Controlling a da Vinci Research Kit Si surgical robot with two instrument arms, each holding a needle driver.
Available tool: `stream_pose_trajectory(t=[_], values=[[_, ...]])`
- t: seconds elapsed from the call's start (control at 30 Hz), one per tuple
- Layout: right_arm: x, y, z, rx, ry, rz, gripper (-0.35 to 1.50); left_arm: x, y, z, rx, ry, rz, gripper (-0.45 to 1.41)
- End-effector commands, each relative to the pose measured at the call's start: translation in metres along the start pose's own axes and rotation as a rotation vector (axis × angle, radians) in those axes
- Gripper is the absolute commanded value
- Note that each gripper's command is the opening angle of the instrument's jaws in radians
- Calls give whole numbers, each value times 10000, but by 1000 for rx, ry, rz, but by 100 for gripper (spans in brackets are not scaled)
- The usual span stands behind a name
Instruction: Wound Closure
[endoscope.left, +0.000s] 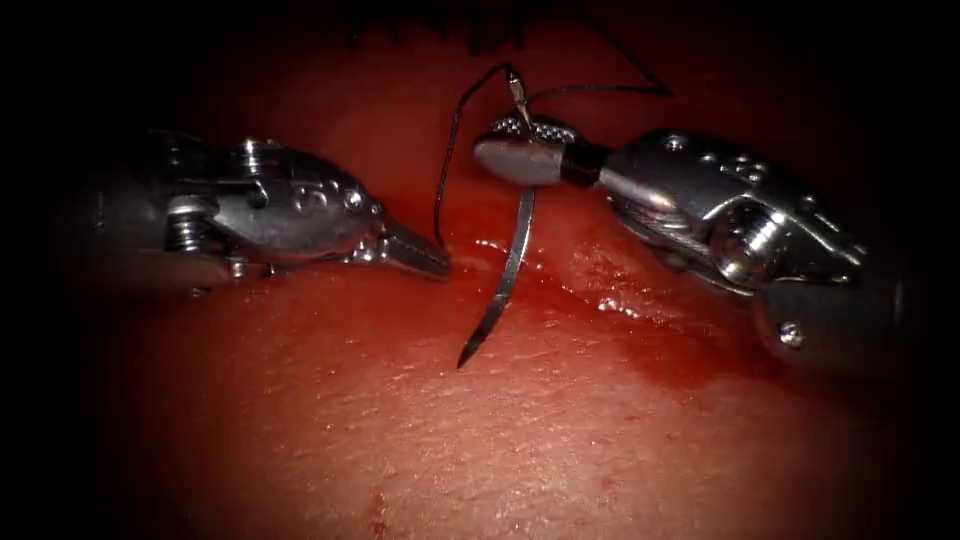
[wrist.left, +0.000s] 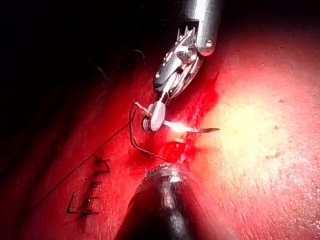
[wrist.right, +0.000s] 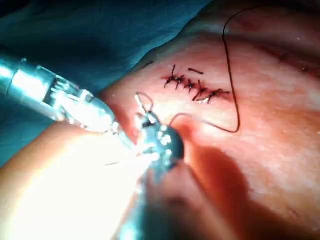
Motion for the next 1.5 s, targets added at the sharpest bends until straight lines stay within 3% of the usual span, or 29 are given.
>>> stream_pose_trajectory(t=[0.03, 0.5, 0.8, 1.0, 1.1, 1.5], values=[[-4, -1, 7, 2, 3, -5, -35, 2, -5, 9, -1, 3, 3, -45], [-4, -1, 8, 1, 17, -44, -35, -9, -35, 34, 0, -34, -6, -45], [-4, 1, 9, 2, 34, -84, -35, -12, -54, 49, 5, -146, 15, -45], [-2, 8, 16, -9, 54, -140, -35, -22, -45, 59, -39, -258, 16, -45], [-2, 12, 22, -18, 60, -176, -35, -27, -37, 59, -77, -296, 8, -20], [-18, 28, 52, -33, 79, -332, -35, -13, -10, 33, -173, -299, 17, 12]])
